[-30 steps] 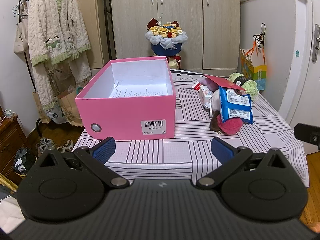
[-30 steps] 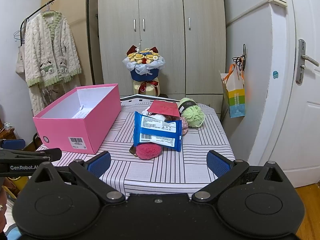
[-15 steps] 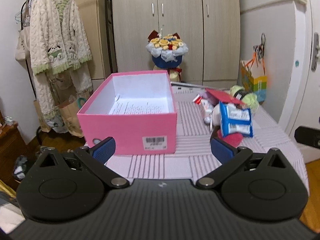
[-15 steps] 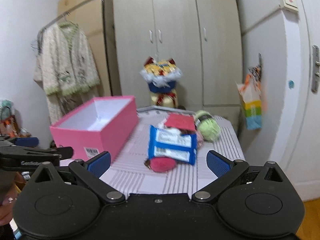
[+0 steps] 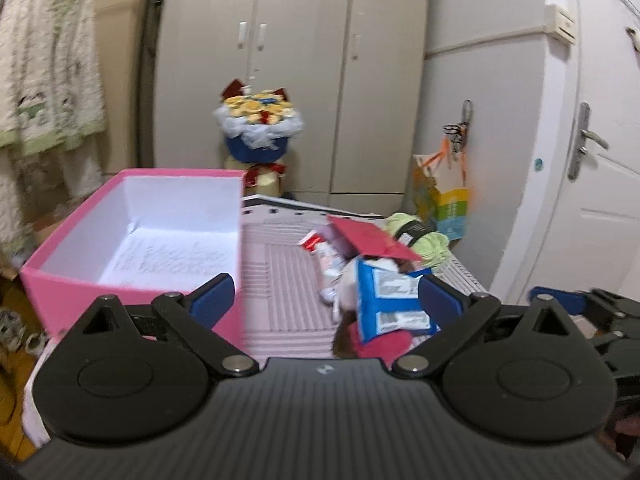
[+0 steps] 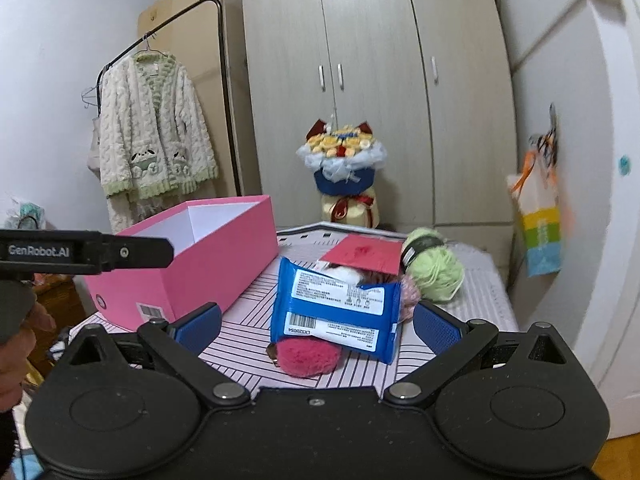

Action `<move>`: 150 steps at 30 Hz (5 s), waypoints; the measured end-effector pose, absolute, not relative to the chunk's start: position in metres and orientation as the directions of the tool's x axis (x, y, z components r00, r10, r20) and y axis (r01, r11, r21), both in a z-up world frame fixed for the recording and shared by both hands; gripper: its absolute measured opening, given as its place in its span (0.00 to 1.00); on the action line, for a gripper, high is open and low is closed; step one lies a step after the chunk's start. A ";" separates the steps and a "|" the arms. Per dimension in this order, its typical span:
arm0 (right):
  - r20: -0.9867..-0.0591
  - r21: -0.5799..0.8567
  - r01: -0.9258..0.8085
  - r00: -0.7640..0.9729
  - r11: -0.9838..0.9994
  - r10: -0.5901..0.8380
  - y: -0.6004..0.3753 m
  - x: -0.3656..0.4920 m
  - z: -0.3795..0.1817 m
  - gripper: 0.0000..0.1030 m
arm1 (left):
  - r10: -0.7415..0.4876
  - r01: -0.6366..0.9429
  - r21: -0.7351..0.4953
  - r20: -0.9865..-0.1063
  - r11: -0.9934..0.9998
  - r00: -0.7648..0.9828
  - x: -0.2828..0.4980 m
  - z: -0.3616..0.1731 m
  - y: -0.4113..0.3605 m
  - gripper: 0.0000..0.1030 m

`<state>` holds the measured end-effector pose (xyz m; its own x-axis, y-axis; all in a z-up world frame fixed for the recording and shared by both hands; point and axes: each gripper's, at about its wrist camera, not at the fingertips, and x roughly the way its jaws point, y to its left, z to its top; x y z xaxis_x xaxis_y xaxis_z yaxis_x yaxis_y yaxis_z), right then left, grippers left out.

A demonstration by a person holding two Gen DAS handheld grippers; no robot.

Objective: Organize soft objects
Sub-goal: 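Reach the left gripper to the blue wipes pack and close on it, then lift the blue wipes pack with the left gripper toward the pink box, then lower the wipes pack into the pink box and open the left gripper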

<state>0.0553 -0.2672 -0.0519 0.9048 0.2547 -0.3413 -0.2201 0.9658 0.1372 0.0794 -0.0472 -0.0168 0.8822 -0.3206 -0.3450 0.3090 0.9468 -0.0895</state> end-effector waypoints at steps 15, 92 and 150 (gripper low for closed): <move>-0.454 0.290 -0.257 0.811 0.922 0.369 -0.291 0.149 -0.105 1.00 | -0.394 0.390 -0.105 -0.436 0.915 0.809 0.154 -0.059 -0.092 0.42; -0.583 0.199 -0.439 0.665 0.876 0.466 -0.129 0.076 -0.024 0.91 | -0.469 0.324 -0.339 -0.648 0.883 0.600 0.079 0.000 0.053 0.27; -0.728 -0.128 -0.411 0.657 0.902 0.196 -0.038 0.335 -0.022 0.34 | -0.359 0.055 -0.407 -0.726 0.912 0.586 0.357 -0.026 0.121 0.40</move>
